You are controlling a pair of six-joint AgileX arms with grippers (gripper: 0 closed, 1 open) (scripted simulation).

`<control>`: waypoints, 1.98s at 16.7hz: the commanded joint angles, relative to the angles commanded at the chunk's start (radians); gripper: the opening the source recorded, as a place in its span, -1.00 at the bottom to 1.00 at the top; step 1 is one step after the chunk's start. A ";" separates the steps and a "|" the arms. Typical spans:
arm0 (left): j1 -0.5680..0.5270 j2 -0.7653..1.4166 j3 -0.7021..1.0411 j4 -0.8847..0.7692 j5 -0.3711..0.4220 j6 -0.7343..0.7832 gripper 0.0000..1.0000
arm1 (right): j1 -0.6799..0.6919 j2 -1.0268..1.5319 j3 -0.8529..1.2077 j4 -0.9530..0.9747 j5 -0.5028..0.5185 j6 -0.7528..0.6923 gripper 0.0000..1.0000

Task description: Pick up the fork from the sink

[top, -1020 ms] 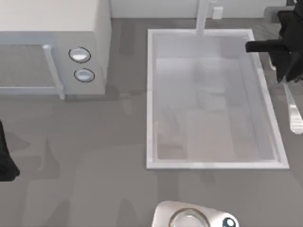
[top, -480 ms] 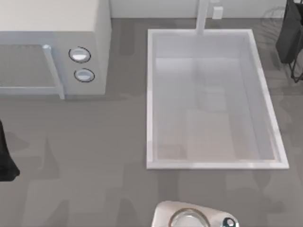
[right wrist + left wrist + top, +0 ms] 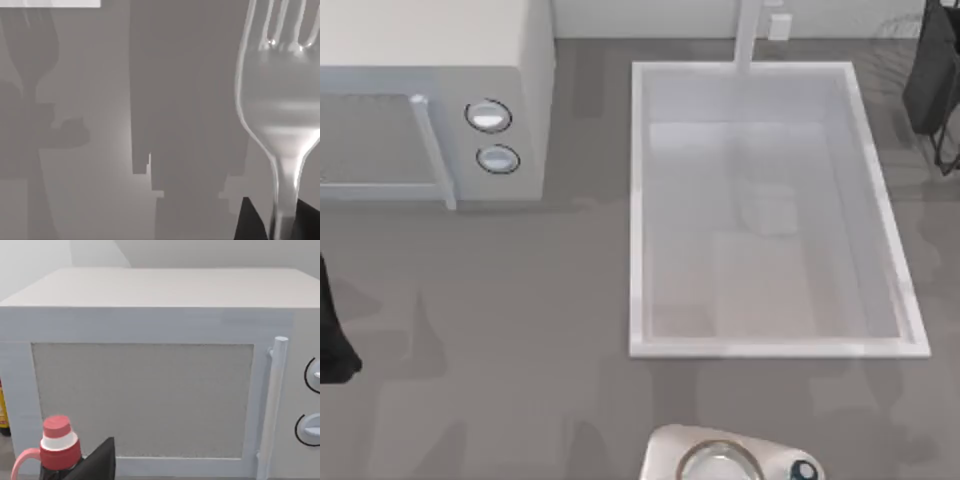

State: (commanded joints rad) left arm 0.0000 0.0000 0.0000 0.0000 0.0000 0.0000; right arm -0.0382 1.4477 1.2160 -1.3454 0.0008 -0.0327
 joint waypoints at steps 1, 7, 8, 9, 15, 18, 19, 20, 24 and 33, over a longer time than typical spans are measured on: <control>0.000 0.000 0.000 0.000 0.000 0.000 1.00 | 0.000 0.005 -0.023 0.023 0.000 0.000 -1.00; 0.000 0.000 0.000 0.000 0.000 0.000 1.00 | 0.001 0.054 -0.253 0.331 -0.001 0.003 -1.00; 0.000 0.000 0.000 0.000 0.000 0.000 1.00 | 0.001 0.063 -0.292 0.374 -0.001 0.004 -1.00; 0.000 0.000 0.000 0.000 0.000 0.000 1.00 | 0.001 0.070 -0.323 0.407 -0.001 0.004 -1.00; 0.000 0.000 0.000 0.000 0.000 0.000 1.00 | 0.001 0.079 -0.356 0.442 -0.001 0.005 -1.00; 0.000 0.000 0.000 0.000 0.000 0.000 1.00 | 0.001 0.079 -0.356 0.442 -0.001 0.005 -0.55; 0.000 0.000 0.000 0.000 0.000 0.000 1.00 | 0.001 0.079 -0.356 0.442 -0.001 0.005 -0.40; 0.000 0.000 0.000 0.000 0.000 0.000 1.00 | 0.001 0.079 -0.356 0.442 -0.001 0.005 -0.25; 0.000 0.000 0.000 0.000 0.000 0.000 1.00 | 0.001 0.079 -0.356 0.442 -0.001 0.005 0.36; 0.000 0.000 0.000 0.000 0.000 0.000 1.00 | 0.001 0.079 -0.356 0.442 -0.001 0.005 1.00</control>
State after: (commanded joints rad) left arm 0.0000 0.0000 0.0000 0.0000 0.0000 0.0000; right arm -0.0370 1.5269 0.8599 -0.9038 0.0000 -0.0278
